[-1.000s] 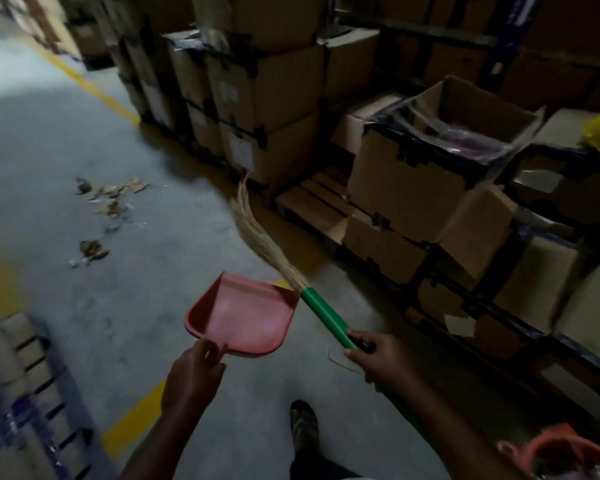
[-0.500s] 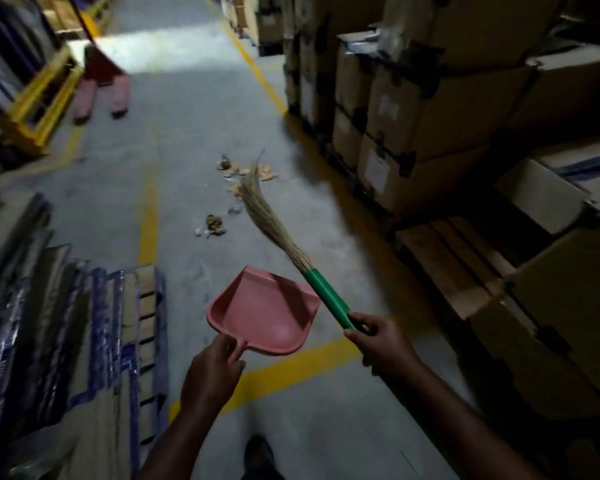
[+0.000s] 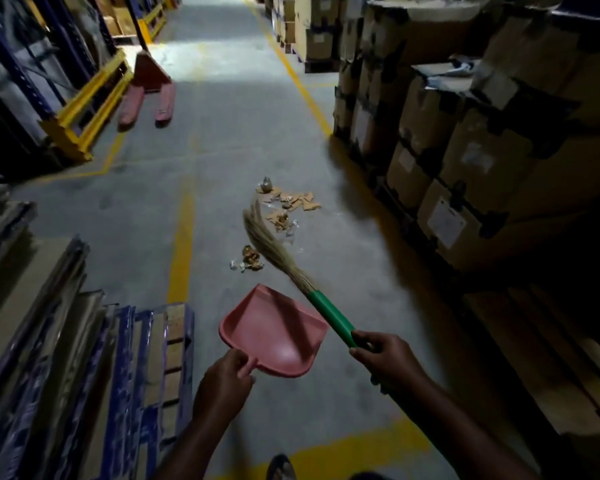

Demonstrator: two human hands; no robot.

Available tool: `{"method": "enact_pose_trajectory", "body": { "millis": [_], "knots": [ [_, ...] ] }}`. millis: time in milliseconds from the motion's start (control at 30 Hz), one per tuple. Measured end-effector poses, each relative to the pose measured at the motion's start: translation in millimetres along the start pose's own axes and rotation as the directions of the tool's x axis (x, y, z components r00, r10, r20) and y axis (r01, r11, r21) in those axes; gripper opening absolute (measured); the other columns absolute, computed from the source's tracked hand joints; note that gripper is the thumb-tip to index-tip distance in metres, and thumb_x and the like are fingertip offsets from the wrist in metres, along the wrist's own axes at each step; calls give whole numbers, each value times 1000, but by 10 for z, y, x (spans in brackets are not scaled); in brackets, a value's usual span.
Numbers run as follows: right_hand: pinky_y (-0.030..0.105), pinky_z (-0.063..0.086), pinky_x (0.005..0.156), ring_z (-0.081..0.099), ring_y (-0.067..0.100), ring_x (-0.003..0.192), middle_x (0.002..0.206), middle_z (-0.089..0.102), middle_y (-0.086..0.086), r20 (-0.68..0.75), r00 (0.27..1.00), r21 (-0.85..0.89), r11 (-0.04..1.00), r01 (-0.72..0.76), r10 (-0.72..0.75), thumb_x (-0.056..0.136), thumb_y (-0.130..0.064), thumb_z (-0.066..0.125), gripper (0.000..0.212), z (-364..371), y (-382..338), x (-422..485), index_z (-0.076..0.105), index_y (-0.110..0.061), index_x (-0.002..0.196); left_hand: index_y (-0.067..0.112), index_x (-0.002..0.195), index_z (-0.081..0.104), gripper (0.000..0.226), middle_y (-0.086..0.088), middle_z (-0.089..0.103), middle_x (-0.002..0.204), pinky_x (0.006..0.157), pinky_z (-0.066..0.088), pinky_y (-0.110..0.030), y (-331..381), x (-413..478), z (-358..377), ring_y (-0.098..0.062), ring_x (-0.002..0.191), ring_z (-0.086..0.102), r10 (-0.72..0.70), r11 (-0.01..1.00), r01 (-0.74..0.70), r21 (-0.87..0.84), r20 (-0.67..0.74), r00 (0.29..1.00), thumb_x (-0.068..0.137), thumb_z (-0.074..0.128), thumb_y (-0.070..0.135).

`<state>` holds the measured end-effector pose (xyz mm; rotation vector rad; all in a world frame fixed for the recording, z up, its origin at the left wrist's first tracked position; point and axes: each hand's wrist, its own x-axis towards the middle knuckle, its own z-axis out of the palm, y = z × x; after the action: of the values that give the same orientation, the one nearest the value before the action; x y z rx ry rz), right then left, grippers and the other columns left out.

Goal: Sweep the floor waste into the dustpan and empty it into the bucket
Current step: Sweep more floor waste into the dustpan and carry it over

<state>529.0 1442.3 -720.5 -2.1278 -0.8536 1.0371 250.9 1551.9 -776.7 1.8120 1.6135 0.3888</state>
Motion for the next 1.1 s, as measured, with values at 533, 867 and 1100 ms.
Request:
{"method": "enact_pose_trajectory", "body": {
  "millis": [533, 867, 1100],
  "knots": [
    [28, 47, 39, 56, 15, 44, 80, 69, 0, 217, 976, -138, 990, 0, 30, 87, -30, 71, 38, 642, -1593, 3133, 66, -30, 125, 24, 94, 63, 20, 4, 72, 95, 70, 54, -34, 134, 3066, -175, -22, 89, 67, -163, 986, 163, 26, -3, 987, 78, 75, 25],
    [24, 42, 40, 55, 14, 45, 76, 68, 3, 376, 925, -310, 948, 74, 51, 90, -35, 65, 30, 981, -2633, 4878, 68, -36, 120, 25, 104, 61, 28, -2, 69, 103, 67, 45, -30, 206, 4673, -316, -29, 95, 65, -297, 954, 293, 58, 69, 952, 78, 71, 25],
    [19, 47, 48, 58, 1, 49, 84, 70, -14, 442, 892, -491, 857, 155, 92, 92, -38, 61, 30, 1614, -2967, 5843, 66, -42, 122, 25, 103, 59, 26, -1, 66, 105, 68, 45, -31, -285, 5775, -222, -24, 97, 62, -268, 962, 247, 118, 229, 936, 79, 69, 23]
  ]
}}
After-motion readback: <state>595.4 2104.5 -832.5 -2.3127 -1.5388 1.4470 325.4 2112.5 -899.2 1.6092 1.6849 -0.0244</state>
